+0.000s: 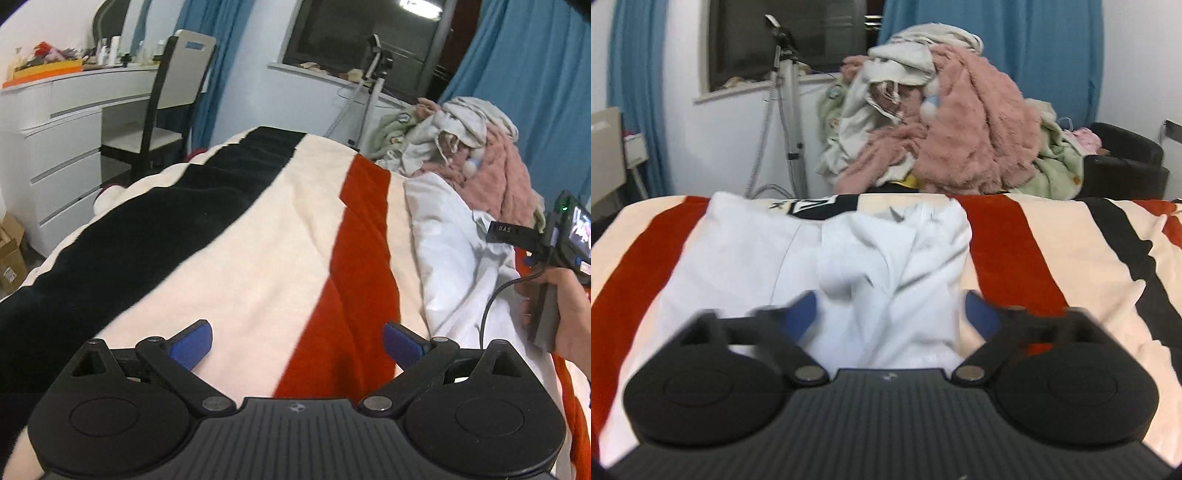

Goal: Fold clothes

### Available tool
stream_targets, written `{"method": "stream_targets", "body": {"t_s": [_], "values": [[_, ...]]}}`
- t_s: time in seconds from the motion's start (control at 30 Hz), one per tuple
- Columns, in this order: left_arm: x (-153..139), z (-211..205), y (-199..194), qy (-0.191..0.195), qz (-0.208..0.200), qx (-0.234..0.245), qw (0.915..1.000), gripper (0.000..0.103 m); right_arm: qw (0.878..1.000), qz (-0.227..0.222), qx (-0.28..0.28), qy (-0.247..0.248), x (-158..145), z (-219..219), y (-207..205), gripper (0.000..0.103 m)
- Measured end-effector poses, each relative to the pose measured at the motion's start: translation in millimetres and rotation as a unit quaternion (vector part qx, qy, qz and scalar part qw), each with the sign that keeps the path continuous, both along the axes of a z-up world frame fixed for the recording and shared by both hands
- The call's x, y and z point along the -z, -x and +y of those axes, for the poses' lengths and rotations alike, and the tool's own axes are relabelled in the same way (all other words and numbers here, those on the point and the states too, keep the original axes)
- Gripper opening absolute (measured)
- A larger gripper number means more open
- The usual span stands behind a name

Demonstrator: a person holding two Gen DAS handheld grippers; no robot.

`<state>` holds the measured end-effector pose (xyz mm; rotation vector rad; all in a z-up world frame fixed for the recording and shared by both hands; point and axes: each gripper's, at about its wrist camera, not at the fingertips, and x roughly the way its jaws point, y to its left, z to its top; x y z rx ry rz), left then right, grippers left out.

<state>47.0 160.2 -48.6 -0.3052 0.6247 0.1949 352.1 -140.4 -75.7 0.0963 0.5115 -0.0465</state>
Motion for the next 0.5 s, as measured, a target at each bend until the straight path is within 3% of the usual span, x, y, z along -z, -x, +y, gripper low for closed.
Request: {"method": "stream_targets", "body": {"t_s": [0.2,0.5], "values": [[-2,-10,2,-0.015,-0.007,0.020,0.9996,0.100,0.999,-0.020,-0.021,-0.023,-16,-10,55,0.092],[-25,-28,31,-0.038,-0.032,0.069,0.9964,0.100,0.995,-0.062,-0.060,-0.043,-75,-10,242,0.092]]}}
